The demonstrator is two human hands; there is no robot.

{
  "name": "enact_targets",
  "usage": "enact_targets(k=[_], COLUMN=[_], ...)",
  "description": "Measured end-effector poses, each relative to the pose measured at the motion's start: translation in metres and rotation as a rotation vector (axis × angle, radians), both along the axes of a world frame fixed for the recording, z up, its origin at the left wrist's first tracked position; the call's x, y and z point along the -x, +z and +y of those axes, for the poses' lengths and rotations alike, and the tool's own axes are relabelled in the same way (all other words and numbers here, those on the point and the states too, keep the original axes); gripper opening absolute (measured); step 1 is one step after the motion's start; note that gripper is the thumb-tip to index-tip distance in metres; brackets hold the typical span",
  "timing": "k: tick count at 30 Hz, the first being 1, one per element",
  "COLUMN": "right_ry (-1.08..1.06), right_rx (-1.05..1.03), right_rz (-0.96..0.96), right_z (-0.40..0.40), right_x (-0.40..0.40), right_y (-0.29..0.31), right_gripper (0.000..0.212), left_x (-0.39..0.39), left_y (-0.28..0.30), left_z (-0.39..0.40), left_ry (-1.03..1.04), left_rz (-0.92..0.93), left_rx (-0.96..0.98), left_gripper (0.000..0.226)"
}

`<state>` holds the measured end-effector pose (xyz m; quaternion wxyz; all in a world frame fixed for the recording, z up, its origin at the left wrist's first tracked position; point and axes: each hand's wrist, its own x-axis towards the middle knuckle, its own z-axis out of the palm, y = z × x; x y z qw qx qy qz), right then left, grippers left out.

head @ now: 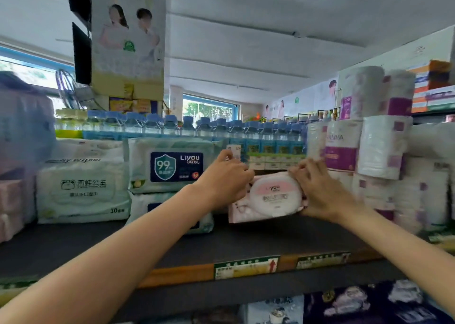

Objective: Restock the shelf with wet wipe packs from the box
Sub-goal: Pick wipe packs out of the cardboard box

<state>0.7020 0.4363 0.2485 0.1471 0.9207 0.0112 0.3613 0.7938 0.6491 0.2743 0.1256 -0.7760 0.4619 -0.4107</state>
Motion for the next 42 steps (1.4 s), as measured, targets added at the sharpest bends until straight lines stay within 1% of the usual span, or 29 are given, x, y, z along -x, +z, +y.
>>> enact_targets(k=[2, 4, 7, 9, 11, 12, 16, 19, 21, 23, 27, 30, 32, 35, 38, 40, 42], right_ry=[-0.005, -0.035, -0.034, 0.008, 0.057, 0.074, 0.066, 0.039, 0.014, -0.025, -0.105, -0.185, -0.321, -0.517, -0.768, -0.975, -1.136], right_rx=[0.049, 0.07, 0.102, 0.042, -0.082, -0.122, -0.149, -0.16, -0.207, -0.247, -0.3, -0.379, -0.393, -0.48, -0.776, -0.912, -1.062], right_rz=[0.09, 0.194, 0.329, 0.431, 0.509, 0.523, 0.5, 0.496, 0.496, 0.454, 0.338, 0.325, 0.353, 0.412, 0.45, 0.431, 0.441], right_z=[0.001, 0.004, 0.006, 0.002, -0.003, -0.004, -0.003, 0.002, 0.003, 0.005, 0.017, 0.027, 0.037, 0.049, 0.064, 0.081, 0.109], right_x=[-0.018, -0.031, -0.044, -0.047, -0.049, -0.05, -0.046, -0.031, -0.015, 0.011, 0.078, 0.142, 0.201, 0.312, 0.447, 0.536, 0.618], right_y=[-0.004, -0.004, -0.001, 0.001, 0.006, 0.008, 0.009, 0.01, 0.012, 0.015, 0.014, 0.0, -0.019, -0.061, -0.114, -0.154, -0.195], right_gripper=[0.083, 0.086, 0.099, 0.103, 0.101, 0.099, 0.092, 0.077, 0.067, 0.063, 0.058, 0.048, 0.037, 0.024, 0.025, 0.025, 0.023], left_x=[-0.004, -0.008, -0.013, -0.014, -0.012, -0.011, 0.0, 0.013, 0.023, 0.037, 0.079, 0.122, 0.162, 0.243, 0.342, 0.41, 0.477], left_y=[0.0, -0.003, -0.006, -0.006, -0.006, -0.006, -0.008, -0.011, -0.012, -0.013, -0.011, -0.025, -0.048, -0.099, -0.163, -0.208, -0.248], left_z=[-0.003, -0.004, -0.004, -0.007, -0.01, -0.012, -0.019, -0.023, -0.022, -0.023, -0.023, -0.035, -0.049, -0.076, -0.097, -0.102, -0.099], left_ry=[0.012, 0.078, 0.183, 0.22, 0.237, 0.249, 0.265, 0.173, 0.128, 0.087, -0.089, -0.306, -0.485, -0.666, -0.811, -0.93, -1.038], left_rz=[-0.035, -0.041, 0.032, 0.082, 0.088, 0.086, 0.156, 0.184, 0.23, 0.245, 0.248, 0.3, 0.363, 0.473, 0.55, 0.562, 0.556], left_rx=[-0.038, -0.078, -0.128, -0.142, -0.148, -0.14, -0.05, -0.008, -0.008, -0.013, 0.012, 0.011, -0.052, -0.208, -0.447, -0.578, -0.706], left_gripper=[0.029, 0.035, 0.038, 0.036, 0.036, 0.035, 0.03, 0.031, 0.035, 0.035, 0.033, 0.032, 0.031, 0.032, 0.035, 0.034, 0.033])
